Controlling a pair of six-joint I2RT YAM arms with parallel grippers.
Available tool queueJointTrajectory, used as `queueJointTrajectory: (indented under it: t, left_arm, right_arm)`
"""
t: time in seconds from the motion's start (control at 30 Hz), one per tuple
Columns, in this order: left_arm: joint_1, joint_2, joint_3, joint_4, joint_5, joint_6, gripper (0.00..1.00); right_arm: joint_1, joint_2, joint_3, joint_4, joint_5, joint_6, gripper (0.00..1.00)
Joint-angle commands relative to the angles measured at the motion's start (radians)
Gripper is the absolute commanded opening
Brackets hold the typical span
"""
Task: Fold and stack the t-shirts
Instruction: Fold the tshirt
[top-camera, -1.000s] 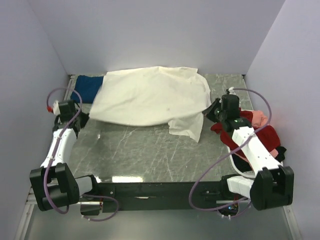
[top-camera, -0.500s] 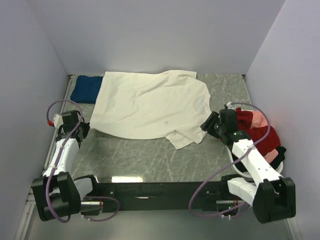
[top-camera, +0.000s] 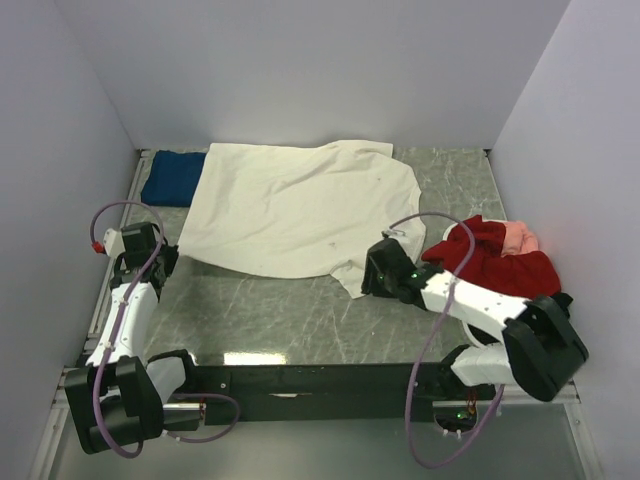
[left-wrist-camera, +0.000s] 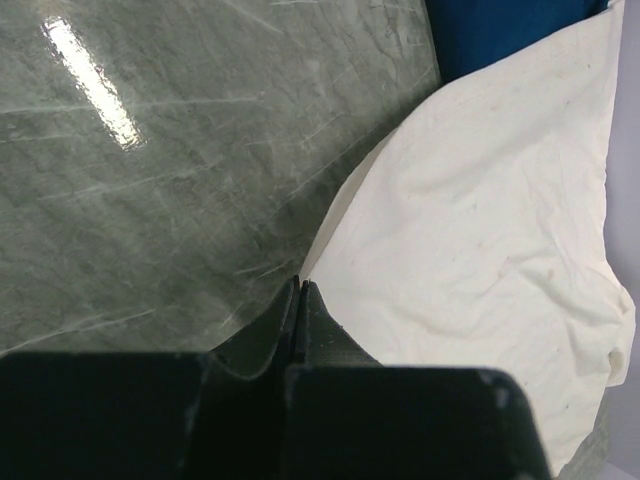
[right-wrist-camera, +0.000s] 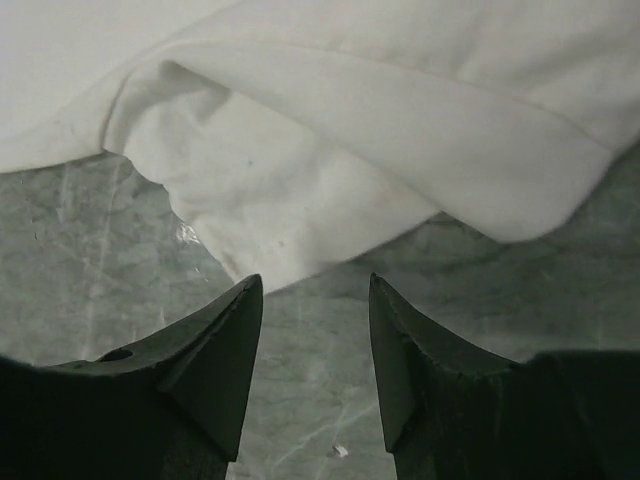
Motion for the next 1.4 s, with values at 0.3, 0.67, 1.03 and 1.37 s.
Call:
queueJointTrajectory:
  t: [0.3,0.67,1.03,1.37]
  left_arm:
    - [0.003,-0.037,-0.016,0.047,0.016,0.001,0.0]
    - [0.003,-0.043,-0.016,0.057,0.027,0.007,0.0]
    - [0.003,-0.057,-0.011,0.064,0.033,0.01,0.0]
    - [0.003,-0.056,-0.022,0.076,0.052,0.012,0.0]
  right_arm:
    - [0.14,0.33,0.256,-0.051,0.274,-0.011,0.53]
    - [0.174,0.275,0.193,-0.074,0.009,0.012,0.08]
    - [0.221,0.182,0.205,-0.02,-0.197,0.112,0.1]
    - [0.218,0.181,0.254,-0.156,0.081,-0.109,0.5]
